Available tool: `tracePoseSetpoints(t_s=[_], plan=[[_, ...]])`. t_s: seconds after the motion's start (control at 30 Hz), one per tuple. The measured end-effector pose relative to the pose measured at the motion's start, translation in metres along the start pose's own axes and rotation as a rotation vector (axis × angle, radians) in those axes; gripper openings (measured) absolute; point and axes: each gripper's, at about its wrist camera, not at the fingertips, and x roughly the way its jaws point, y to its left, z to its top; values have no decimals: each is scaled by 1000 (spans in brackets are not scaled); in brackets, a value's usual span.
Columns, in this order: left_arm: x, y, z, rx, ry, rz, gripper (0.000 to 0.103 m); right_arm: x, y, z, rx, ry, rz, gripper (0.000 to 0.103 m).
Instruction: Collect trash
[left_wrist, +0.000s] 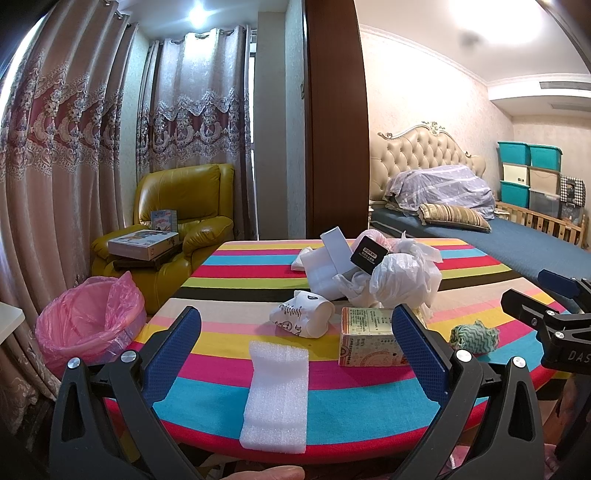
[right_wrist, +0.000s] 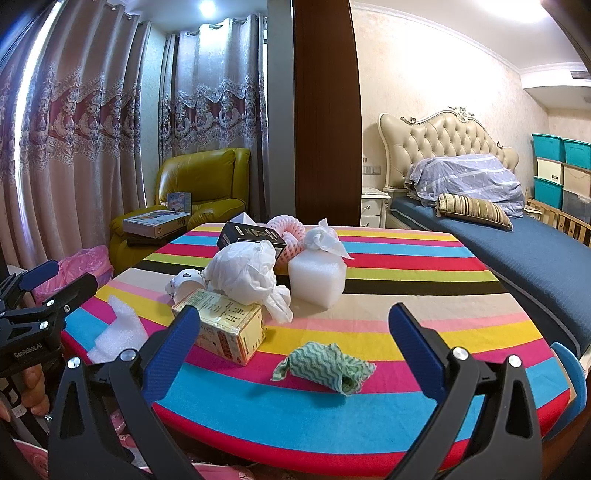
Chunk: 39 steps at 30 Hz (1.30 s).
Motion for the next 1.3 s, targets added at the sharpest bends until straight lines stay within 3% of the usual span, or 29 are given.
tracePoseSetpoints(t_s=[0.47,0.6,0.8,0.93,1.03,1.13,1.3], plan=[[-6,3,-1,-33,-13,-31,97,1,-2,-8,16,44,-24,99],[0,8,-4,-54,20,-59,97,6,-7,-20,14,79,-59,99],[27,27,-6,-133,116,-31,97,26,-25,-42,90,175,-85,99],[50,37,-2,-98,210,-28,97,39,-34,-50,156,218,-61,99],[62,32,-2,21,293,-106,97,44,-30,-53,147,232,-58,99],[59,24,-13,108,291,-87,97,50,-27,-52,125,239,-61,99],[70,24,-38,113,368,-112,97,66,-16,-49,75,263,-56,99]])
